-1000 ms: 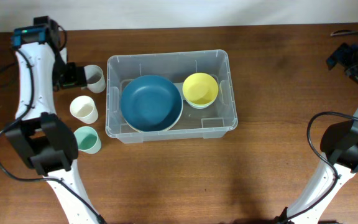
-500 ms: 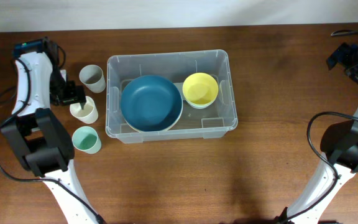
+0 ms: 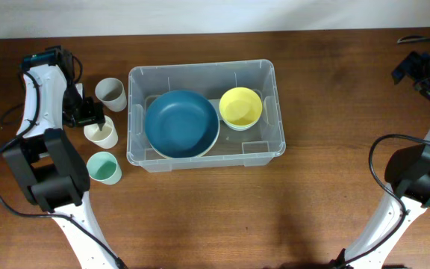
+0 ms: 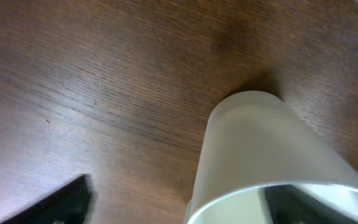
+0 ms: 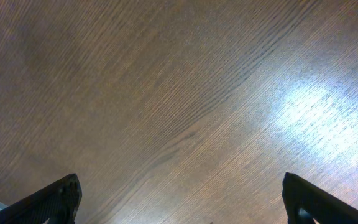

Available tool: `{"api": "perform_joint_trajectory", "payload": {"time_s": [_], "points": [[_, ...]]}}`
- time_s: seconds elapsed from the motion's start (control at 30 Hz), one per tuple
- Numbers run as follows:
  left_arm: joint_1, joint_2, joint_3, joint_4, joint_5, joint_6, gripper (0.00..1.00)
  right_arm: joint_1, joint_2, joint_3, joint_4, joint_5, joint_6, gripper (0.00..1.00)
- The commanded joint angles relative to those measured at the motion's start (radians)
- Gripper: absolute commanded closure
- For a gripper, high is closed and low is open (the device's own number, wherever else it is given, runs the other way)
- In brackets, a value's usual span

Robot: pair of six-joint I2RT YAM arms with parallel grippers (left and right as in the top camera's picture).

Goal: Pack container
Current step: 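Move the left gripper down to the white cup, then grasp the white cup rim with the left gripper and lift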

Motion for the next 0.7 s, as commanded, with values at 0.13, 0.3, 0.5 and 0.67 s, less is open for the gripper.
{"api": "perform_joint_trajectory", "payload": {"time_s": [0.13, 0.3, 0.5, 0.67], "points": [[0.016, -0.017, -0.012, 0.008, 0.009, -0.052, 0.50, -0.005, -0.002, -0.006, -0.002, 0.002, 0.008, 0.01], [0.052, -0.017, -0.013, -0.002, 0.008, -0.059, 0.74, -0.005, -0.002, -0.006, -0.002, 0.002, 0.008, 0.01], [0.126, -0.017, -0.013, -0.023, 0.009, -0.066, 0.99, -0.005, -0.002, -0.006, -0.002, 0.002, 0.008, 0.01], [0.170, -0.017, -0.013, -0.025, 0.038, -0.066, 0.99, -0.005, -0.002, -0.006, -0.002, 0.002, 0.008, 0.01]]}}
